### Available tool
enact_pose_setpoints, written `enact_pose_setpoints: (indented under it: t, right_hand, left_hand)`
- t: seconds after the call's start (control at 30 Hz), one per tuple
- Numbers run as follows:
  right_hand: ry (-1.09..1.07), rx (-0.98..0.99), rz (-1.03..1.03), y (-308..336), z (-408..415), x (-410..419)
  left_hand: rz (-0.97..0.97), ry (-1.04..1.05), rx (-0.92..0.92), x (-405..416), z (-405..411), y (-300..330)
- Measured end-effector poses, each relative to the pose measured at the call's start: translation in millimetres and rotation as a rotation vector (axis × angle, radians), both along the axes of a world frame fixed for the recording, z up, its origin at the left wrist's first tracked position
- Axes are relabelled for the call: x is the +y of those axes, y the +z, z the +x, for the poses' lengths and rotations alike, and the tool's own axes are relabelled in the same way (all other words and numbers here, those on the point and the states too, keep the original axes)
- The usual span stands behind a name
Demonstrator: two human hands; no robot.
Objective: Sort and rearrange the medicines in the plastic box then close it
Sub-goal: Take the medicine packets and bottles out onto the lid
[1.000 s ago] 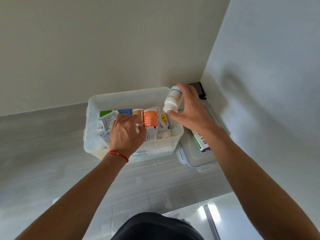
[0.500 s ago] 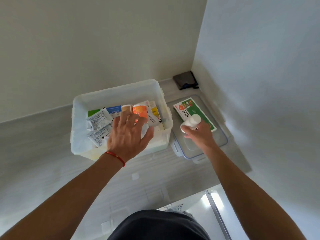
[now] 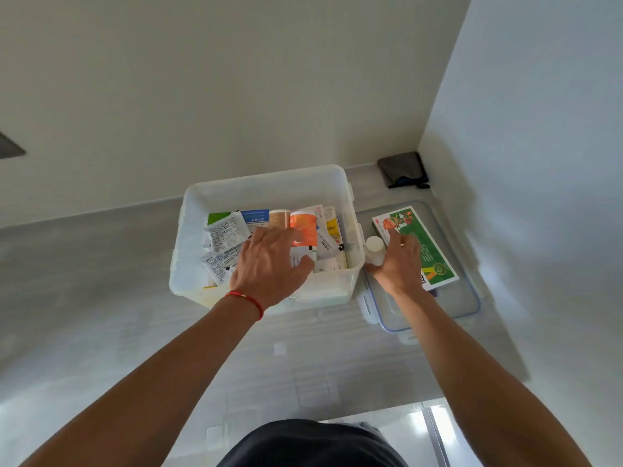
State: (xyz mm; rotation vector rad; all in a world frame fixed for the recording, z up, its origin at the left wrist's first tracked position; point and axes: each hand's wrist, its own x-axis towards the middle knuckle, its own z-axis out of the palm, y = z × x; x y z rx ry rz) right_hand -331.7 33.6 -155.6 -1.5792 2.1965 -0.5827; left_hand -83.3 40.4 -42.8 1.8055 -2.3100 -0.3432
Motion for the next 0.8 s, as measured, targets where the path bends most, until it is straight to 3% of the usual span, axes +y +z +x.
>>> enact_pose_setpoints:
  t: [0.1,0.2,0.37,0.43,0.63,0.73,0.8]
  right_hand:
    - [-0.048,-0.240,-0.055,22.1,-5.8,3.9]
    - [-0.050,-0.334,-0.127,45.4,-10.3,12.3]
    - [-0.072,-0.373,-0.136,62.6,-9.2,28.8]
    - [-0.080,-0.402,-0.146,61.7,-8.7,40.3]
    - [-0.149,-0.492,-0.156,59.6,-2.9,78.2]
    - [-0.180,-0.536,-0.181,67.5,1.4,88.4]
    - [-0.187,-0.559,-0.214,80.1,5.8,90.5]
  left_hand:
    - [0.127,0.016,0.115,-14.9,0.4,0.1]
    - [0.138,-0.060,0.134,-40.8,-13.6,2.9]
    - [0.197,-0.049,-0.193,-72.7,-42.5,0.7]
    - [0.176,-0.030,-0.216,-74.4,-46.7,-2.0]
    - [0.146,0.058,0.026,-78.7,-35.2,11.4]
    - [0.183,0.093,0.255,-75.0,-23.6,31.5]
    - [0.074,0.102,0.352,-69.3,-20.1,45.4]
